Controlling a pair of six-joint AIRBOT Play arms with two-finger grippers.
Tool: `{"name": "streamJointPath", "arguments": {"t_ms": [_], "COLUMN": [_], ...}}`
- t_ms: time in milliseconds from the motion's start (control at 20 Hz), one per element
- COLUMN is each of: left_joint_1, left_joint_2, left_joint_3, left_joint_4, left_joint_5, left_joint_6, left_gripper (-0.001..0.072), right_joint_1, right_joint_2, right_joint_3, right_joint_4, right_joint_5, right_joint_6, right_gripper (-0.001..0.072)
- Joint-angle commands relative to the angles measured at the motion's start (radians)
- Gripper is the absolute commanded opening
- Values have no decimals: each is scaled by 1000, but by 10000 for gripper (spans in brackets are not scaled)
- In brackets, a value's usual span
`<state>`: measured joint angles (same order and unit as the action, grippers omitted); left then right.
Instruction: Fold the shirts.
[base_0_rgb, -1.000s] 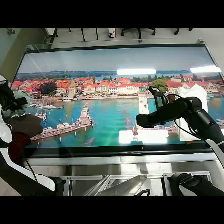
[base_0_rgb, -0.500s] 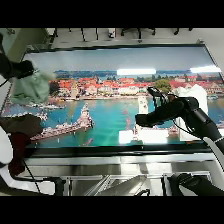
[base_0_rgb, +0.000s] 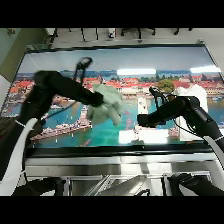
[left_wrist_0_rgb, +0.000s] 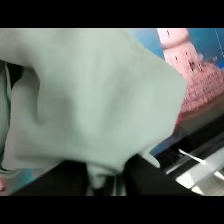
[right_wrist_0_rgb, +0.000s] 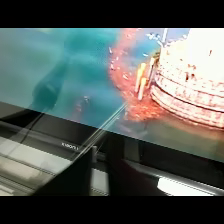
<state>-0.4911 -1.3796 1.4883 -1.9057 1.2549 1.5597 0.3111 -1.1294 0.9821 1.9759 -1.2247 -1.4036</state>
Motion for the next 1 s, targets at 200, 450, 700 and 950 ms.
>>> {"name": "streamJointPath", "arguments": {"t_ms": [200, 450, 700, 950], "left_joint_1": [-2, 267, 330, 301], "left_joint_2": [12, 155, 28, -193], "left_joint_3": [-129, -390, -522, -417], "left_joint_4": [-5, -90, -338, -340], "left_joint_5": [115, -119, -311, -313], "left_joint_6": [-31, -8, 166, 214], "left_gripper": [553, 554, 554, 554], "right_joint_1": [-240, -366, -333, -229], "right_joint_2": [0, -66, -258, -435], "right_joint_3": [97, 97, 97, 105], "right_joint_4": [2, 66, 335, 426], "right_joint_5": [-140, -58, 136, 310], "right_joint_6": [-85, -162, -246, -272], "right_gripper": [392, 392, 391, 391]}}
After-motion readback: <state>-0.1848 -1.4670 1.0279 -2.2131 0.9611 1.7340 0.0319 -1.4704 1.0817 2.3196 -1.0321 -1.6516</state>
